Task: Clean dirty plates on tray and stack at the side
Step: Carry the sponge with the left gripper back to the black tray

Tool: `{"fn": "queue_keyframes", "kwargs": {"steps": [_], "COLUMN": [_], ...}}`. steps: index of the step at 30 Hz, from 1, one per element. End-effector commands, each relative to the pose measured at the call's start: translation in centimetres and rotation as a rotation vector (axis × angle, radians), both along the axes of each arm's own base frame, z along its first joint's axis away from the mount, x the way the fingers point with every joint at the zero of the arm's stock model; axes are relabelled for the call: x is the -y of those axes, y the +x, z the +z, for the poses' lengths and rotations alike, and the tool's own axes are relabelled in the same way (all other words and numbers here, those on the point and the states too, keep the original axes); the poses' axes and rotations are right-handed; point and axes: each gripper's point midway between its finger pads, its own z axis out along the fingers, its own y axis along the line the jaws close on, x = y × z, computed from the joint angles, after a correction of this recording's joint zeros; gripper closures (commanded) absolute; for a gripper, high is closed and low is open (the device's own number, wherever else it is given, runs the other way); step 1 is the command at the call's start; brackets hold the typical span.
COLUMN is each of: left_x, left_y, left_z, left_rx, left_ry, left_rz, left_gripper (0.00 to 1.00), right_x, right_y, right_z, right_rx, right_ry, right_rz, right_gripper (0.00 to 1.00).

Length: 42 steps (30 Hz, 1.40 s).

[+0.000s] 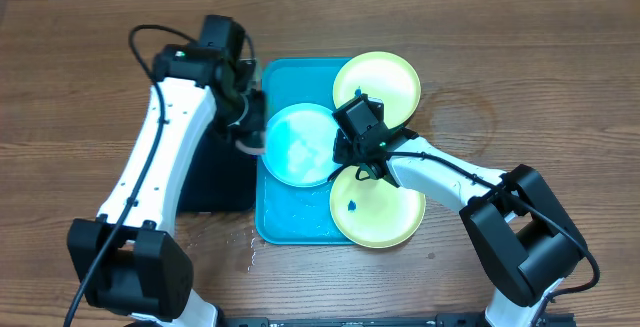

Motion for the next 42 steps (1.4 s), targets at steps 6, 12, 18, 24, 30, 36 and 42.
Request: {"fn": "queue_keyframes", "kwargs": {"steps": [6, 12, 18, 24, 30, 36, 42], "left_x": [-5.9, -6.3, -6.4, -7.1, -7.3, -7.6, -8.4], "left_y": [-1.3, -1.9, -2.7, -2.3, -0.1, 1.3, 1.6], "left_z": [-2.0, -5.5, -9.6, -11.0, -10.6, -10.3, -10.5], "left_rx": [-0.04, -0.053, -0.049, -0.008, 0.085, 0.14, 0.138], "left_ry": [0.248, 0.265, 0.265, 0.3, 0.318, 0.316, 0.22], "left_rz": [0.104, 0.116, 0.116, 0.125, 0.104, 0.093, 0.08], "left_gripper": [0.96, 0.96, 0.95, 0.94, 0.95, 0.95, 0.95], "right_x": [-0.3, -0.3, -0.3, -0.3, -0.3, -0.3, -0.3], "right_y": [-0.2, -0.2, -0.2, -0.2, -0.2, -0.2, -0.2], "right_z": [-0.4, -0.4, -0.4, -0.4, -0.4, -0.4, -0.4], "right_rx": [-0.01, -0.01, -0.01, -0.01, -0.009, -0.009, -0.009], "right_ry": [0.001, 0.001, 0.001, 0.001, 0.001, -0.001, 0.0], "right_rz": [0.01, 0.01, 0.01, 0.01, 0.01, 0.014, 0.013], "right_gripper": [0.96, 0.96, 0.96, 0.96, 0.96, 0.96, 0.96]}}
